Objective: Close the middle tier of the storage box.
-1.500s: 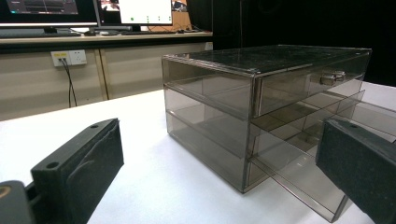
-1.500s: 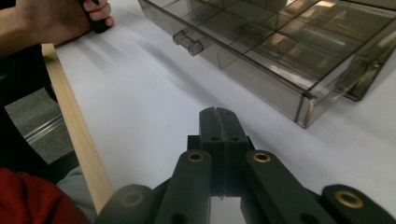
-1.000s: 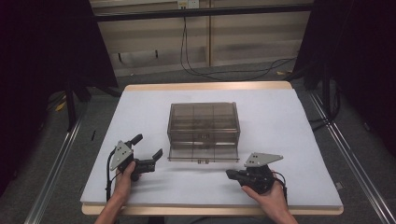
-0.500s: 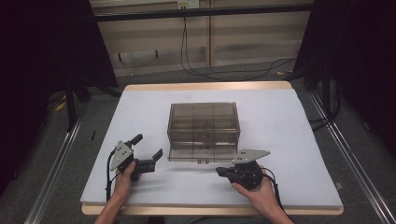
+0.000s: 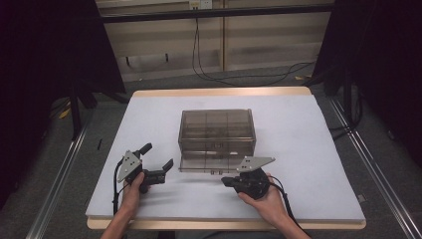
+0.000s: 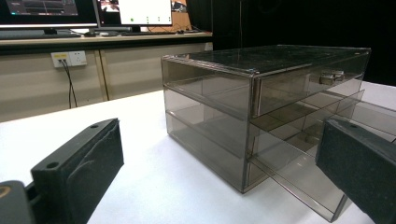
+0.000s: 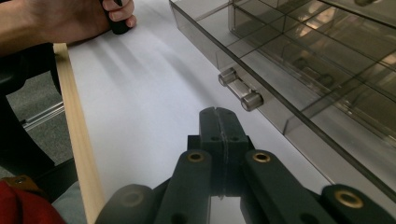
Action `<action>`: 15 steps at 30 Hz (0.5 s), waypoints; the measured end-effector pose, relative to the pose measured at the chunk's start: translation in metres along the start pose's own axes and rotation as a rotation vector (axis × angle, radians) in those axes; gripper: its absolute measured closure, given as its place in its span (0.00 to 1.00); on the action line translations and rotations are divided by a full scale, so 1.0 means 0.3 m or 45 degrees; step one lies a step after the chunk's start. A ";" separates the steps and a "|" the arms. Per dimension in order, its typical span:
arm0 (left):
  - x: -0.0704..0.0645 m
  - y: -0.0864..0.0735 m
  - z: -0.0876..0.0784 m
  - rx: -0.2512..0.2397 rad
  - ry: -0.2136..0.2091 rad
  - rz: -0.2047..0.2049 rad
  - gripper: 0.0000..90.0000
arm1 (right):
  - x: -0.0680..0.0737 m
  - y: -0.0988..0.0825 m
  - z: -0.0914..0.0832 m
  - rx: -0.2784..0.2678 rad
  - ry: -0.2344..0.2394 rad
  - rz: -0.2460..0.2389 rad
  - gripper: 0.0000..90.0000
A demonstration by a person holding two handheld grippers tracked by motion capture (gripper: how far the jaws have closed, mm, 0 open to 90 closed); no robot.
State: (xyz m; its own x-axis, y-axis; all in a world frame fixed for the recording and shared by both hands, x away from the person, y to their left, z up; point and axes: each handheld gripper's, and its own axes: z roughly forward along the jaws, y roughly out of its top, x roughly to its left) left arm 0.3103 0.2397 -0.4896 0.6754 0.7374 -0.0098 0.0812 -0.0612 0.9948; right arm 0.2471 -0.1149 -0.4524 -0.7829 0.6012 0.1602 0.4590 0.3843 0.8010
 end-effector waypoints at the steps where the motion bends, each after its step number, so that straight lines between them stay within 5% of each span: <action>1: 0.000 0.000 0.000 -0.002 0.000 -0.003 0.01 | 0.001 0.003 0.003 0.001 -0.003 -0.004 1.00; 15: 0.000 0.000 0.000 0.001 0.000 0.001 0.01 | 0.007 0.046 0.051 0.019 0.022 -0.047 1.00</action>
State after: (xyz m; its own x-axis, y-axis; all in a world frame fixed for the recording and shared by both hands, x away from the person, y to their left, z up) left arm 0.3104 0.2397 -0.4895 0.6756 0.7372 -0.0091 0.0812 -0.0621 0.9948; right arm 0.2583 -0.0977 -0.4498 -0.8065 0.5742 0.1408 0.4356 0.4162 0.7981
